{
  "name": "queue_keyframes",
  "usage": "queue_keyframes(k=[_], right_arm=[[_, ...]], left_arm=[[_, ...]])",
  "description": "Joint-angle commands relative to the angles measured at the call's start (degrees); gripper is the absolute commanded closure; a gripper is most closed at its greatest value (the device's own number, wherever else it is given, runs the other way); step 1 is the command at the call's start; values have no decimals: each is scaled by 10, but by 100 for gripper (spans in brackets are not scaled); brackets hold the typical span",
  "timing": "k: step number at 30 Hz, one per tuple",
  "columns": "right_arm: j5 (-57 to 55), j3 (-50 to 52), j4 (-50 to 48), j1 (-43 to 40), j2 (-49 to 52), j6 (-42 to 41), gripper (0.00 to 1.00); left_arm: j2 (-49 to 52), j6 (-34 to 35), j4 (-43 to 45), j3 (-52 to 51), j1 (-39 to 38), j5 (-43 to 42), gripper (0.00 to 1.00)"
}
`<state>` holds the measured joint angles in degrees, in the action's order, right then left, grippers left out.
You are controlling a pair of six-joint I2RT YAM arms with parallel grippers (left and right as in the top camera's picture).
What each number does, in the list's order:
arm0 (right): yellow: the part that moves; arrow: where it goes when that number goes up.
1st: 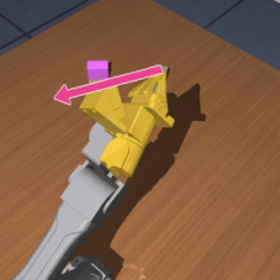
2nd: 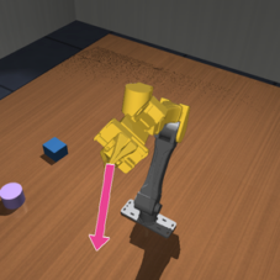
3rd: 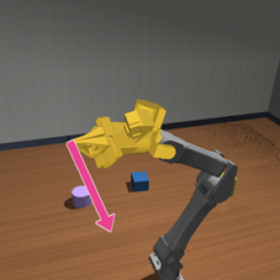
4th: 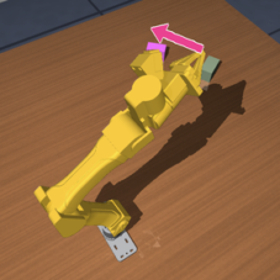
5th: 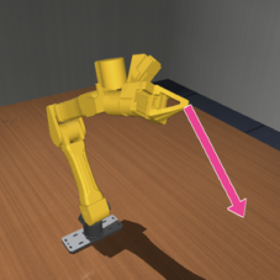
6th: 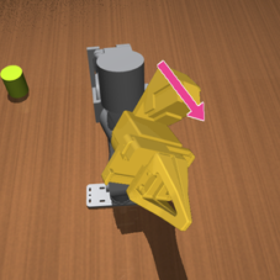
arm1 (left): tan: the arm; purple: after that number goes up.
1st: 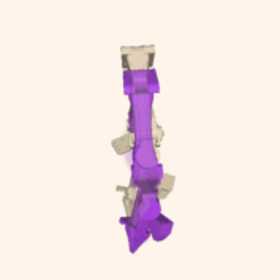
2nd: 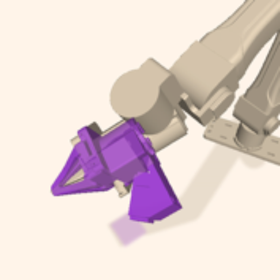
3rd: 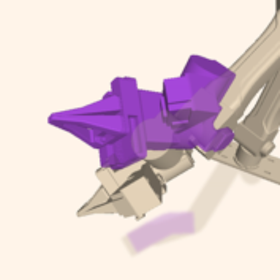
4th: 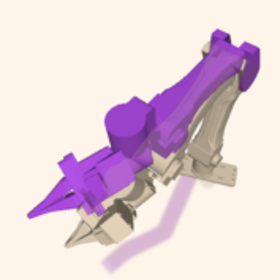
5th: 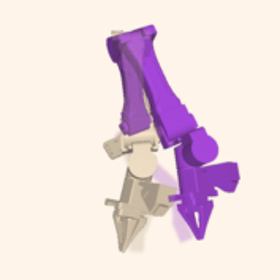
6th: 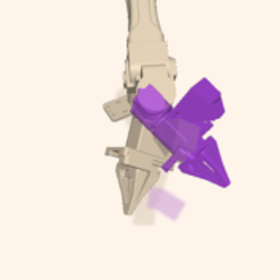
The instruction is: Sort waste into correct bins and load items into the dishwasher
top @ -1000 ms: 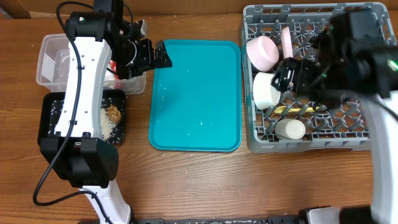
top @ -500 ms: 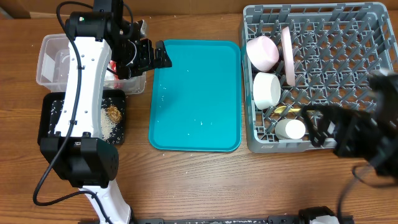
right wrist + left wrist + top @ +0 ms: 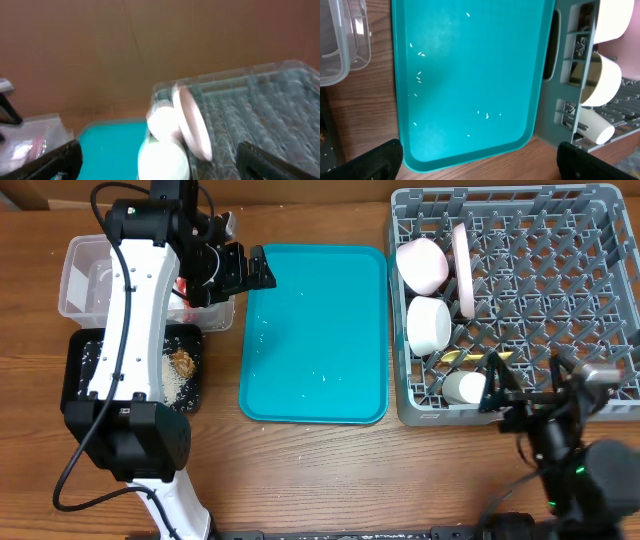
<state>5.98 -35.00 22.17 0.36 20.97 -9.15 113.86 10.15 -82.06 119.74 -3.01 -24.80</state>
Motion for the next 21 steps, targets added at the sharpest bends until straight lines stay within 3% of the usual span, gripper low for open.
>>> queue_keyframes(k=[1,5,8,21], right_arm=[[56,153,-100,-5,-82,6,0],[57,271,-186,-5,-149,2,0],[57,317,-198,-4,-188,2,0],[57,345,-187,-4,-208,2,0]], left_arm=[[-20,-3,0,9,-4,-1,0],[-20,-3,1,9,-4,-1,0],[-20,-3,1,9,-4,-1,0],[-20,-3,1,9,-4,-1,0]])
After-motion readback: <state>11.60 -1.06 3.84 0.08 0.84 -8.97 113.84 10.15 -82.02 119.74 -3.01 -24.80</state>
